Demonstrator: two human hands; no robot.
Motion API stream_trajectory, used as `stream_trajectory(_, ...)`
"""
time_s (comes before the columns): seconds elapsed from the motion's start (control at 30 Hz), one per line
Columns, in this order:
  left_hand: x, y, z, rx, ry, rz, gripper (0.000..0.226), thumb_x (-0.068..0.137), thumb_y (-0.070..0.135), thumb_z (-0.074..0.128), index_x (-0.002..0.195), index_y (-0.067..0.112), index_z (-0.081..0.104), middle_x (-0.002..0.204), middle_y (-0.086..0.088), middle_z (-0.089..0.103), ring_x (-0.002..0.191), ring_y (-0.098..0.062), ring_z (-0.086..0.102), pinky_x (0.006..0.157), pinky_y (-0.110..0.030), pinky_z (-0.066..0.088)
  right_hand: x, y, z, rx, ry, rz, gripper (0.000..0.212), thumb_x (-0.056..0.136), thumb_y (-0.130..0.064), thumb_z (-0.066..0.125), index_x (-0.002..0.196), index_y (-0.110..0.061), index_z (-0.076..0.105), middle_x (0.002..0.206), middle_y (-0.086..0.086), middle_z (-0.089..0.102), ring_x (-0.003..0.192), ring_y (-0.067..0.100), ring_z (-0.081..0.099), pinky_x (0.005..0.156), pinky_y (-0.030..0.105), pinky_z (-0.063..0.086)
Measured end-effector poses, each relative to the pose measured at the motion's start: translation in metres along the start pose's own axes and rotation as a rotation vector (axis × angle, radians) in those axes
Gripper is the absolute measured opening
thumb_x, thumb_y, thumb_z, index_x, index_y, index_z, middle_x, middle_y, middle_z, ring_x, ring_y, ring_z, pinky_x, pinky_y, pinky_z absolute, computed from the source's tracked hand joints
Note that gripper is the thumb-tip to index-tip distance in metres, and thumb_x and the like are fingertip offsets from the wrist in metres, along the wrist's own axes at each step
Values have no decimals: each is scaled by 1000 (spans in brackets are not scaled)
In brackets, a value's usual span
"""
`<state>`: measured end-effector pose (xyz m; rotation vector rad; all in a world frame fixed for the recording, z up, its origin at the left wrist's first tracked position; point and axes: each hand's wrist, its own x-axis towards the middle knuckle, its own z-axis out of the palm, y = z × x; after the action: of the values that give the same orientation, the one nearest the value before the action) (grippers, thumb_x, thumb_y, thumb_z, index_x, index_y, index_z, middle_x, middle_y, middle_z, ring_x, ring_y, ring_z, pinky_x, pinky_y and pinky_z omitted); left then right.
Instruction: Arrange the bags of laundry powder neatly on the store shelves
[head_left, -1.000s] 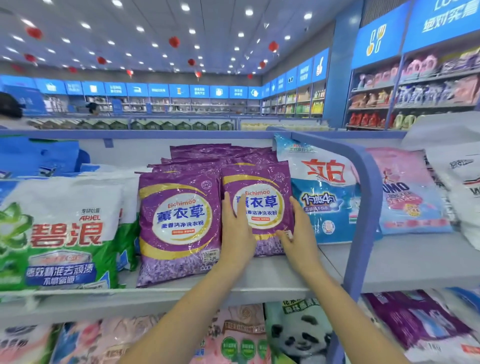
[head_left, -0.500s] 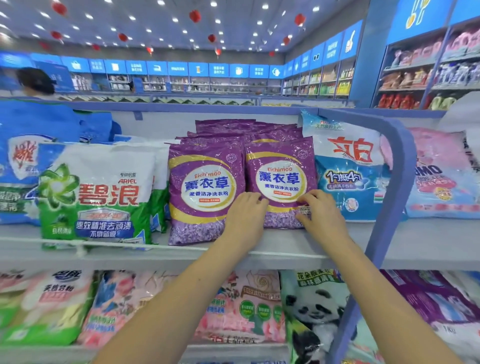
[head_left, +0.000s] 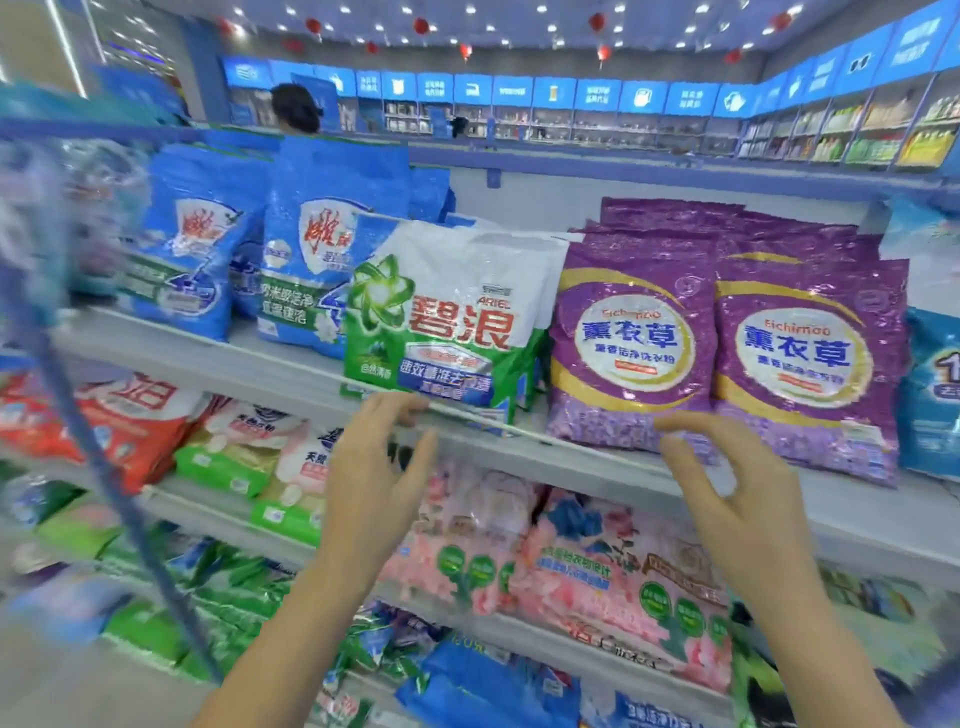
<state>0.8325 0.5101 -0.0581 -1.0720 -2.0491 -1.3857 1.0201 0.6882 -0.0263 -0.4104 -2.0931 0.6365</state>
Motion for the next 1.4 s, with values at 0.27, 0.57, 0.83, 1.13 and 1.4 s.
stream_trajectory(0.27,-46,-154,-176,82,133,-437,28,71,44,56,90,25,61,83,0,67,70,-12,60,68,-30,50,-33,-44,139,175,-185,48,11,80,-41,52,84,-49,59,94,-23,62,79,-2,58,65,8,41)
stream_trajectory(0.57,-80,-298,-368,209,135,-629,19,73,35,59,88,24,63,78,11,66,70,-17,62,61,-14,44,-57,-153,339,327,-391,50,3,83,-51,58,83,-53,60,93,-30,63,84,-2,60,70,5,43)
stream_trajectory(0.83,-65,-368,-467,329,168,-663,31,83,11,64,84,39,52,77,14,62,73,-5,56,68,-31,46,-37,-260,512,396,-524,-58,9,85,-33,59,86,-42,60,91,-25,64,88,-5,57,76,4,40)
stream_trajectory(1.13,-15,-480,-500,378,141,-730,17,84,13,64,97,22,56,77,9,61,74,-8,59,71,-31,48,20,-304,668,337,-568,-132,13,86,-6,62,96,-15,64,94,-1,65,91,19,60,82,30,44)
stream_trajectory(1.4,49,-580,-508,351,141,-797,16,85,12,63,98,18,56,81,7,62,74,-5,58,68,-15,41,84,-300,785,182,-521,-123,21,83,-8,65,104,-8,62,103,6,63,102,28,57,86,32,40)
